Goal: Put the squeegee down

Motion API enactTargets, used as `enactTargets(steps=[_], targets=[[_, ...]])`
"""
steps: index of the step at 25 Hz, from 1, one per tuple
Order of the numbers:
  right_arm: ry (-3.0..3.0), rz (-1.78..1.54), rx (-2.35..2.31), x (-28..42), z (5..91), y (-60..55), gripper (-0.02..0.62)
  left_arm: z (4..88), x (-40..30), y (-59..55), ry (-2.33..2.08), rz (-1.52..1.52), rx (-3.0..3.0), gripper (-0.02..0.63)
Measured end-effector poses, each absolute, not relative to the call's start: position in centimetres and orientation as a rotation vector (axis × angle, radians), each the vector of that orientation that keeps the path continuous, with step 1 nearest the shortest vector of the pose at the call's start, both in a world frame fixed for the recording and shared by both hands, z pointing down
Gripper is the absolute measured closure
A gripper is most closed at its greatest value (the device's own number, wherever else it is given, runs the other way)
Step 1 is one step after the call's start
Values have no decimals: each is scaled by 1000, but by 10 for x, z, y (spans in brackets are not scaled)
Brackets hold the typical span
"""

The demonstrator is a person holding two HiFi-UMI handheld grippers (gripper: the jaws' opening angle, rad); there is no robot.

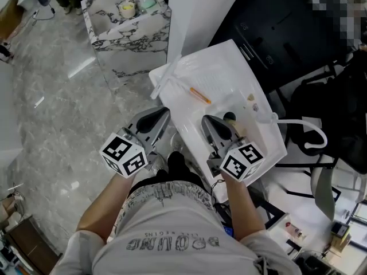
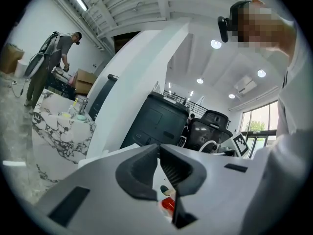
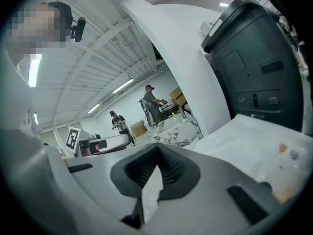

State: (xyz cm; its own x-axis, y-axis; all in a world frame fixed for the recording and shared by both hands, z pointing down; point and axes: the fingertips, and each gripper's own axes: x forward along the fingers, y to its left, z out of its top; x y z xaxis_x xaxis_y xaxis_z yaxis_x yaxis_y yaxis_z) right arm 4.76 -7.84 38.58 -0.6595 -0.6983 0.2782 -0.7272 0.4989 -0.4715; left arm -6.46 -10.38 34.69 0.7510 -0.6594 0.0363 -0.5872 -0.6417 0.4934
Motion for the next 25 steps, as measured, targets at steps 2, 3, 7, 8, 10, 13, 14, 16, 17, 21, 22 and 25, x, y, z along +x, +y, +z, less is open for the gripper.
enactTargets(steps=[2,3,7,8,10,13,14,16,17,21,22,25], targets=[[-2681,874,1271,46,384,-76,589,343,-66,-101,-945,-197,2484,577],[-2684,871,1269,45,383,-74,589,341,-67,-100,-945,-196,2493,577],[-2698,854,1260,44,378,-70,589,338,-68,-95,-946,-188,2523,580],[-2700,850,1259,45,377,-69,589,337,-69,-94,-951,-186,2528,581],[-2705,840,1257,45,374,-67,589,335,-70,-93,-961,-184,2538,583],[-2714,823,1252,45,369,-67,589,330,-72,-92,-967,-178,2552,583],[-2718,818,1250,45,368,-67,589,329,-73,-92,-969,-172,2557,583],[-2724,808,1245,45,366,-67,589,326,-74,-92,-974,-168,2567,583],[-2728,804,1242,45,365,-67,589,325,-75,-92,-976,-169,2574,583],[-2738,801,1232,43,364,-68,589,322,-78,-93,-992,-175,2586,583],[-2738,801,1231,42,364,-68,589,322,-78,-94,-996,-173,2586,583],[-2736,801,1227,41,365,-69,589,324,-78,-95,-1000,-168,2588,583]])
